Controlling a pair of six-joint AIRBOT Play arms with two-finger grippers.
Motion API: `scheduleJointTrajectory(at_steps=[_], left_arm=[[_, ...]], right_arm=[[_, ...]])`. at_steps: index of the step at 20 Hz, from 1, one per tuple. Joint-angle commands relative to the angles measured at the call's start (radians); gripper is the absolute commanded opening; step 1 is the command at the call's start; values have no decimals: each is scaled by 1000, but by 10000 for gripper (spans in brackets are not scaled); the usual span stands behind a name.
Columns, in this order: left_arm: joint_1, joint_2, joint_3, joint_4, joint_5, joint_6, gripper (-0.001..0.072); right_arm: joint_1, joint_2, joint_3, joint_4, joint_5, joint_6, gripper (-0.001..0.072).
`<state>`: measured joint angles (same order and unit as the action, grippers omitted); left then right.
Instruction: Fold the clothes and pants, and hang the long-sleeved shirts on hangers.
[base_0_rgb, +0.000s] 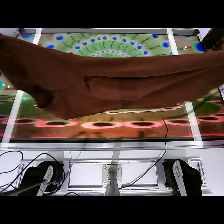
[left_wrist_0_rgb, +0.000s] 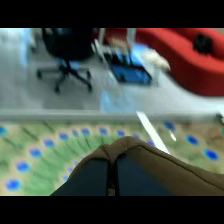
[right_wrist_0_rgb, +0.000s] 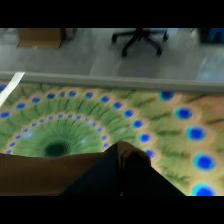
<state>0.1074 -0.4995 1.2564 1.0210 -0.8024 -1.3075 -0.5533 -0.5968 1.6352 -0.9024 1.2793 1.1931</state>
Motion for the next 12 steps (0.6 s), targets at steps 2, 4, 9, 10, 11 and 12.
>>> scheduleJointTrajectory(at_steps=[2, 4, 9, 10, 11, 12], left_arm=[[1, 143, 1, 120, 171, 14, 23], [1, 172, 1, 120, 233, 13, 23], [1, 95, 1, 124, 168, -66, 23], [1, 48, 1, 124, 122, -65, 22], [1, -14, 1, 123, 72, -65, 22], [0, -85, 1, 122, 31, -65, 23]], right_arm=[[-1, 94, 158, -66, -23, 2, 9], [-1, 93, 219, -65, -50, 12, 9], [-1, 18, 218, -66, -21, 37, 9], [-1, -21, 204, -66, 6, 72, 9], [-1, -63, 183, -64, 31, 99, 9], [-1, -112, 151, -60, 53, 117, 9]])
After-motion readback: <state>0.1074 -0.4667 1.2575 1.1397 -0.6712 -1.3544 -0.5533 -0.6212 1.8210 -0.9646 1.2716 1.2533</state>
